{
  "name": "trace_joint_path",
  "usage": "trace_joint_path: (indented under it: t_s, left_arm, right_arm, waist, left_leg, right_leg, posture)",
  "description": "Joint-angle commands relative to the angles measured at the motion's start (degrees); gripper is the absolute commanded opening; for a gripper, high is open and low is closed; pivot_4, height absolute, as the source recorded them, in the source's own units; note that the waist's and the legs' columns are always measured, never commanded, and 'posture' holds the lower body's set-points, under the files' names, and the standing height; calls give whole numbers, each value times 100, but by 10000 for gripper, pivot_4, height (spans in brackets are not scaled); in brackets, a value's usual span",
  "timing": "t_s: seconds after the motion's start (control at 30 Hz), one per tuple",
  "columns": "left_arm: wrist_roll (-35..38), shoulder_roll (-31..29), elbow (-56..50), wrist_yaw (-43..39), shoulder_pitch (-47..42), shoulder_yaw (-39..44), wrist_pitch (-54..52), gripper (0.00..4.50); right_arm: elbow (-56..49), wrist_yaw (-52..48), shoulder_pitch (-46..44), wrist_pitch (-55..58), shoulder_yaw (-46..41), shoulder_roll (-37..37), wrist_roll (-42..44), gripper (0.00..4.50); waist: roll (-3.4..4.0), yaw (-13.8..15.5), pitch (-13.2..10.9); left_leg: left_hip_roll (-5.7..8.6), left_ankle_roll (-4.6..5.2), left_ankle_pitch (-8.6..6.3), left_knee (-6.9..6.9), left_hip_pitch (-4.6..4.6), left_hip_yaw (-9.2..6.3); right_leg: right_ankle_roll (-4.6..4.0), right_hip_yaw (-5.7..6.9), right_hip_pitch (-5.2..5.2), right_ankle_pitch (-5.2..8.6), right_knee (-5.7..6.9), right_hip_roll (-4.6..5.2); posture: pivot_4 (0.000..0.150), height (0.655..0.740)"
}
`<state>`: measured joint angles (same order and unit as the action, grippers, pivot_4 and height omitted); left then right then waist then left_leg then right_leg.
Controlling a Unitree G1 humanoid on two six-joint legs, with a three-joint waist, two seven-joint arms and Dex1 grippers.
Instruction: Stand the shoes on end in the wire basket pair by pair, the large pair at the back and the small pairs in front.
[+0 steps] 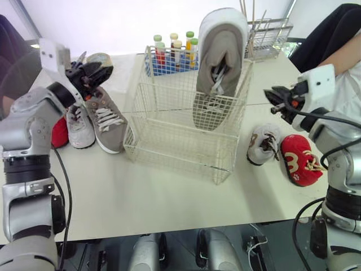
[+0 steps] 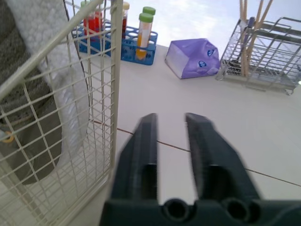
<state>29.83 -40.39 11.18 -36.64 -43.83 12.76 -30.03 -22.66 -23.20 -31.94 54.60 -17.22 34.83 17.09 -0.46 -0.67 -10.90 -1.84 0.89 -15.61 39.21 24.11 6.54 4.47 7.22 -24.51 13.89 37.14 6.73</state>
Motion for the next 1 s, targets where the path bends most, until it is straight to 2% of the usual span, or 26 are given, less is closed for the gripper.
trace_joint_path:
  t_s: [0.03,0.2,0.47,0.67,1.0]
  left_arm:
    - [-204,118,-117,-143,128,-223,95,241]
    - [-387,416,-349,-146,320,-552,-25,241]
    - [43,602,-919,-221,427,-397,-694,241]
    - [377,626,-1315,-272,549,-295,-1161,241]
    - [400,624,-1532,-130,600,-199,-1311,241]
  right_arm:
    - [-230,170,-151,64,21,-115,124,0]
    - [-20,382,-428,33,347,-355,98,0]
    - [685,268,-885,-449,596,-466,150,0]
    - [1695,-86,-1362,-1128,791,-493,122,0]
    - [3499,-587,-2129,-2353,1061,-651,-87,0]
  waist:
    - [0,0,0]
    - [0,3,0]
    - [0,1,0]
    - [0,-18,0]
    - [0,-42,0]
  left_leg:
    - [0,0,0,0,0,1]
    - [1,2,-1,0,2,0]
    - [1,5,-2,0,4,-1]
    - [0,6,-3,1,4,-1]
    - [-1,5,-2,0,3,2]
  right_leg:
    - [0,-1,0,0,0,0]
    - [0,0,0,0,1,1]
    - [0,-1,-1,0,-2,2]
    - [0,0,-1,0,0,1]
    - [0,-1,-3,0,0,0]
  posture:
    - [1500,7400]
    - [1500,7400]
    - [1500,7400]
    - [1500,7400]
    - [1500,7400]
